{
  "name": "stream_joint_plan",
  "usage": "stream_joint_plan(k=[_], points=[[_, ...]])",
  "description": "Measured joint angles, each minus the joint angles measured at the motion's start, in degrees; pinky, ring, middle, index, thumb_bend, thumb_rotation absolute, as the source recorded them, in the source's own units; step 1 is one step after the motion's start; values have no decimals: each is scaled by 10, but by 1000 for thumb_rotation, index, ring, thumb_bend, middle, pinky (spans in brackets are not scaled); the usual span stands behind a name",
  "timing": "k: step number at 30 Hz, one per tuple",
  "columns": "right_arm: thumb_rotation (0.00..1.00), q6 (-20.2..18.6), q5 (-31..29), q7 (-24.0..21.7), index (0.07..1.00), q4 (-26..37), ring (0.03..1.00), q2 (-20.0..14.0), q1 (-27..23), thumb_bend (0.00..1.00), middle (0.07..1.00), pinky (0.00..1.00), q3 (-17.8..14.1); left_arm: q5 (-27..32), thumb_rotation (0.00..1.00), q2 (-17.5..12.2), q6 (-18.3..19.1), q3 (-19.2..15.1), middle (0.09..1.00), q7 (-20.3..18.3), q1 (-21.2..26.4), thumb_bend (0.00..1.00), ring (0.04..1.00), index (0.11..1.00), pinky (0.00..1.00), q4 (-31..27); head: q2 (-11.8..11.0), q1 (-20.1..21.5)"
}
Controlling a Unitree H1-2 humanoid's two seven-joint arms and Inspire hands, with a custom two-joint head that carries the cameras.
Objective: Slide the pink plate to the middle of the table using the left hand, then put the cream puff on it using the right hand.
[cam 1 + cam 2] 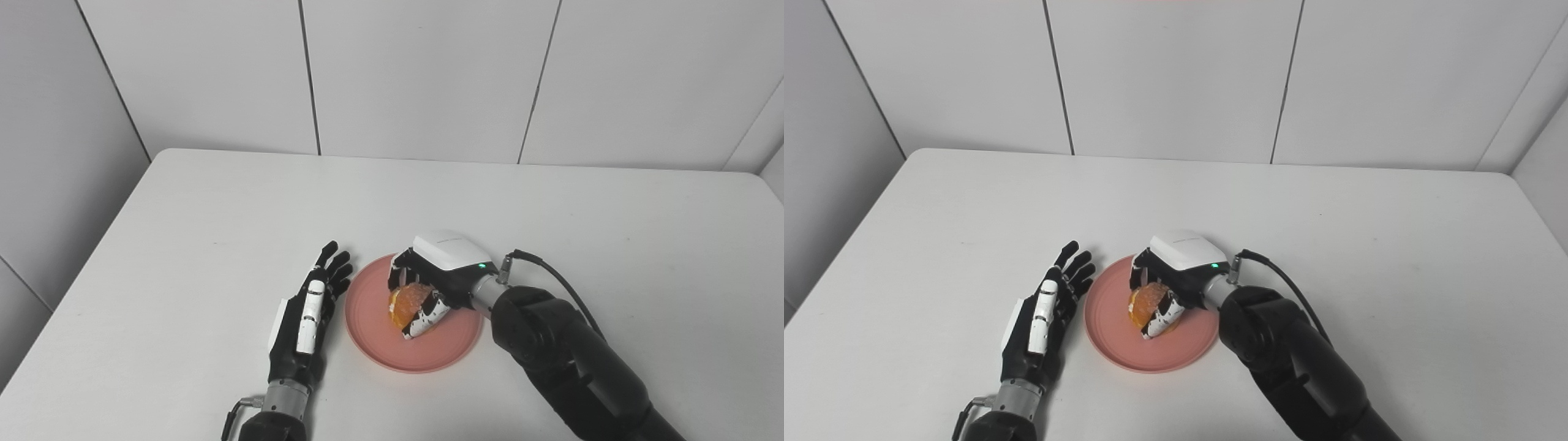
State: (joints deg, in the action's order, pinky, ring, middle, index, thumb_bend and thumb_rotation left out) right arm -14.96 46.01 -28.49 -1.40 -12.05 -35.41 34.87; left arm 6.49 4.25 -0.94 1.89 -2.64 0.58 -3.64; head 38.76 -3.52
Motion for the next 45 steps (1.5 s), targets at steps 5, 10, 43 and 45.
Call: stream_joint_plan(k=[5,10,43,45], points=[[241,0,16,-19,752,20,526,-3,6,799,636,401,4,0,1000,0,0,0,904,0,0,442,900,897,909,-1,1,0],[294,-1,28,-49,842,42,725,-8,12,842,811,569,4,0,1000,1,3,0,905,0,0,437,901,899,911,-4,3,1],[450,-14,-29,-125,970,216,857,-31,29,889,919,716,-112,0,1000,1,2,-1,900,0,-1,442,894,894,900,-5,-1,10],[479,-15,-39,-122,970,227,859,-34,35,893,922,721,-128,0,1000,1,2,-1,901,0,-1,448,893,895,899,-5,0,10]])
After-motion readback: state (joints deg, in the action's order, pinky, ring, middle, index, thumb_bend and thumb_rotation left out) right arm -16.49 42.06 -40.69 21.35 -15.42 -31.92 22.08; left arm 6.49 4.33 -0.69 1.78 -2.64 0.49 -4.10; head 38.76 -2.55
